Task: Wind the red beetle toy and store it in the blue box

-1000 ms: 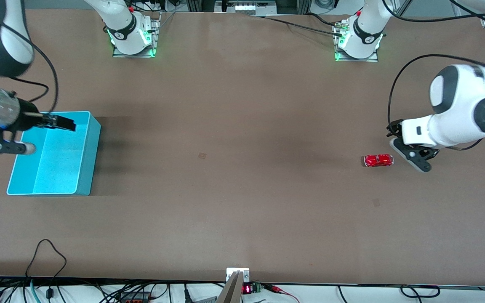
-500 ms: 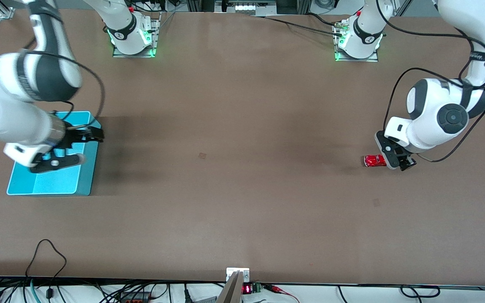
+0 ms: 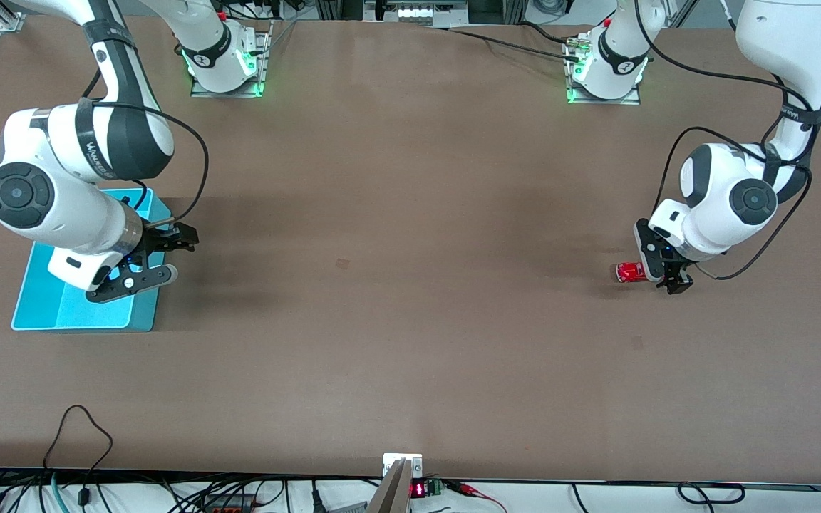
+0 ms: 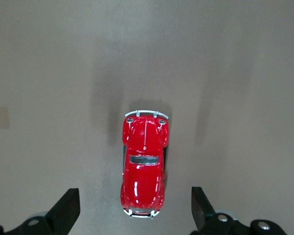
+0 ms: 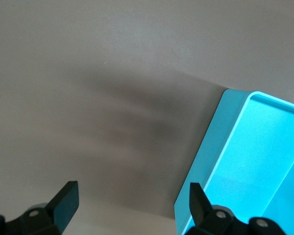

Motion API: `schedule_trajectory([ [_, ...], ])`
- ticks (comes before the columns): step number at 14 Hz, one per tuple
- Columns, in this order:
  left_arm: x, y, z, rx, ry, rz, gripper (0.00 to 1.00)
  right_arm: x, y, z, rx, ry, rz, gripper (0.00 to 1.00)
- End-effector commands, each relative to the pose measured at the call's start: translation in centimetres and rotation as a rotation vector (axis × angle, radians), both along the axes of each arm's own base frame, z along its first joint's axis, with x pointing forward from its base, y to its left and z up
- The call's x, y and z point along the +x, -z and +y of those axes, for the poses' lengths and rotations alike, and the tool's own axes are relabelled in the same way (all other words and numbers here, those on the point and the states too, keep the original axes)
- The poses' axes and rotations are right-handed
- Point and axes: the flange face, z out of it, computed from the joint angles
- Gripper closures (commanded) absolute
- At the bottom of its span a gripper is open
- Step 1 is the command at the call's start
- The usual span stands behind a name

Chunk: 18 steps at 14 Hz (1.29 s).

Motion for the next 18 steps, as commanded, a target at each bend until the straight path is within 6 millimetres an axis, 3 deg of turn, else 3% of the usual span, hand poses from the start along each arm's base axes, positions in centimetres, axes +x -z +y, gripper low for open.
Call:
schedule_trajectory([
  [1, 0.2, 1.8, 0.7, -0.007, 0.070, -0.019, 0.00, 0.0, -0.1, -0.3, 0.004, -0.029, -0.006, 0.00],
  [10, -0.9, 3.1, 0.2, -0.015, 0.084, 0.010, 0.00, -0.9, -0.6, 0.0, 0.022, -0.194, 0.054, 0.00],
  [13, -0.9, 3.2, 0.1, -0.015, 0.085, 0.011, 0.23, -0.8, -0.8, 0.2, 0.020, -0.184, 0.044, 0.00],
  [14, -0.9, 3.1, 0.1, -0.015, 0.085, 0.010, 0.42, -0.8, -0.8, -0.2, 0.021, -0.184, 0.046, 0.00],
  [16, -0.8, 2.9, 0.0, -0.016, 0.086, 0.004, 0.58, -0.8, -1.0, -0.8, 0.020, -0.185, 0.048, 0.00],
  [18, -0.9, 3.1, 0.1, -0.017, 0.081, 0.010, 0.61, -0.6, -1.1, -0.9, 0.023, -0.211, 0.040, 0.00],
])
